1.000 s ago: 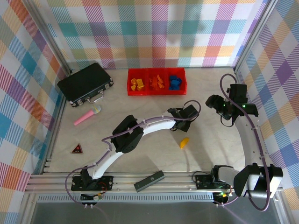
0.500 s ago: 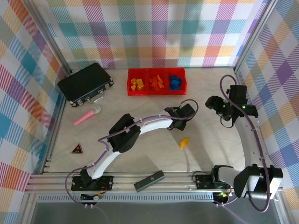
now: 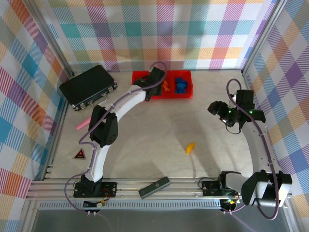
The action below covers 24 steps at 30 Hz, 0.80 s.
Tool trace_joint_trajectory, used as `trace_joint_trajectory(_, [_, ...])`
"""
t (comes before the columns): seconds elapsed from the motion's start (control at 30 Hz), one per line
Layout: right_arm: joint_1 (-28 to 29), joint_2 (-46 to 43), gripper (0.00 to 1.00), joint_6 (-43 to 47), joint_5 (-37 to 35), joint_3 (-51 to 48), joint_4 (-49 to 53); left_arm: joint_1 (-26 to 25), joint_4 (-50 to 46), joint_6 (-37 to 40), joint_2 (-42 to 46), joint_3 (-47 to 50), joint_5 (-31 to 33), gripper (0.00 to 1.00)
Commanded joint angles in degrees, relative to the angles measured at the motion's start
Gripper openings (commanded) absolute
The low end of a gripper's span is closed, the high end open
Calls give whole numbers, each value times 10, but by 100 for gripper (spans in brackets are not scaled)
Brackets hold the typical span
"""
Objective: Sort the legos into containers by color
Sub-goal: Place the lego in the container.
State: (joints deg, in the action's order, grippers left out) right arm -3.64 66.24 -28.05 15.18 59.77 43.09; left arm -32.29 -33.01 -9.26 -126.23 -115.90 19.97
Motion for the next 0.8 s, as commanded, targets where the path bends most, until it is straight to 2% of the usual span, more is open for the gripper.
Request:
trace_joint_trajectory(0.0, [23, 9, 74, -5, 32, -10, 28, 37, -21, 13, -40, -62, -31, 37])
trace_joint_trajectory(0.27, [106, 27, 74, -29, 12, -38, 38, 96, -23, 6, -139, -198, -58, 37])
trace_joint_trajectory(0.4, [144, 35, 74, -43, -3, -55, 39, 111, -6, 5, -171, -225, -62, 39])
trace_joint_trajectory(0.53, [159, 37, 74, -54, -8, -79, 29, 119, 4, 7, -189, -234, -73, 41])
trace_joint_trajectory(0.63, [161, 38, 74, -57, -7, -90, 23, 120, -1, 12, -189, -238, -76, 45])
trace_joint_trajectory(0.77, [161, 32, 74, -58, -14, -86, 17, 114, -16, 13, -142, -205, -76, 57])
